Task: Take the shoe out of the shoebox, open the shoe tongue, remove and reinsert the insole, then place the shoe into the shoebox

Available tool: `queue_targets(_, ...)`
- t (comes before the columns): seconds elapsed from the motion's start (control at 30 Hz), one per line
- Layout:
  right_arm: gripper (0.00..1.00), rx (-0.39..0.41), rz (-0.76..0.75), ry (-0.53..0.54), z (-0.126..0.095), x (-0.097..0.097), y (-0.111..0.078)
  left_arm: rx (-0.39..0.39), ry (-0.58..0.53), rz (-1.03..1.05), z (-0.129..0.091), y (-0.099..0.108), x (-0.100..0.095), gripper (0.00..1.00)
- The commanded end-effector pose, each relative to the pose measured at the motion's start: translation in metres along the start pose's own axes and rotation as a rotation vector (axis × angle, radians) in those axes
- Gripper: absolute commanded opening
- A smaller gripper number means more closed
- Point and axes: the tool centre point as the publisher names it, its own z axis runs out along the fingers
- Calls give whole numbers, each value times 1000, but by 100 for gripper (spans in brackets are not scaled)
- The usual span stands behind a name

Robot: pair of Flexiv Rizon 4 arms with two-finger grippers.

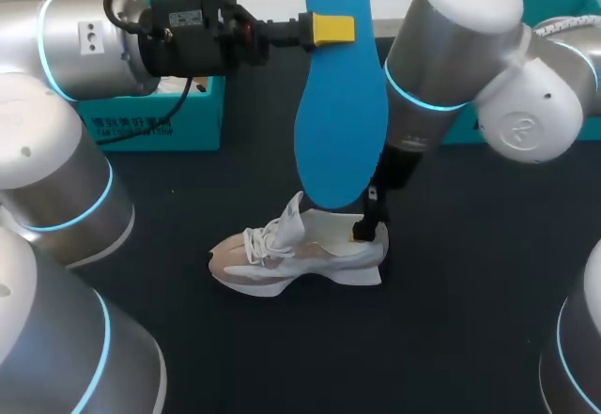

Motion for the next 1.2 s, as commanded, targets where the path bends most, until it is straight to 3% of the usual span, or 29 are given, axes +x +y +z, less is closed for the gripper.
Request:
queue_targets(0.03, 100, 8, -15, 31, 26, -9, 20, 0, -1, 0, 0, 1, 0, 0)
queue_targets(0.33, 100, -15, -36, 63, 60, -25, 32, 0, -1, 0, 0, 1, 0, 0)
queue_targets(0.73, 100, 75, 0, 52, 89, -36, 14, 0, -1, 0, 0, 1, 0, 0)
queue_targets(0.8, 86, 87, 16, 50, 91, -36, 14, 0, -1, 0, 0, 1, 0, 0)
queue_targets(0.93, 77, 107, 26, 42, 93, -34, 17, 0, -1, 0, 0, 1, 0, 0)
queue_targets(0.97, 66, 101, 42, 45, 94, -34, 15, 0, -1, 0, 0, 1, 0, 0)
queue_targets(1.0, 49, 102, 43, 45, 95, -34, 13, 0, -1, 0, 0, 1, 0, 0)
queue_targets(1.07, 36, 109, 54, 46, 95, -34, 10, 0, -1, 0, 0, 1, 0, 0)
queue_targets(1.1, 22, 111, 54, 46, 95, -34, 9, 0, -1, 0, 0, 1, 0, 0)
queue_targets(1.13, 0, 118, 58, 47, 95, -34, 8, 0, -1, 0, 0, 1, 0, 0)
queue_targets(1.2, 0, 122, 56, 50, 95, -32, 7, 0, -1, 0, 0, 1, 0, 0)
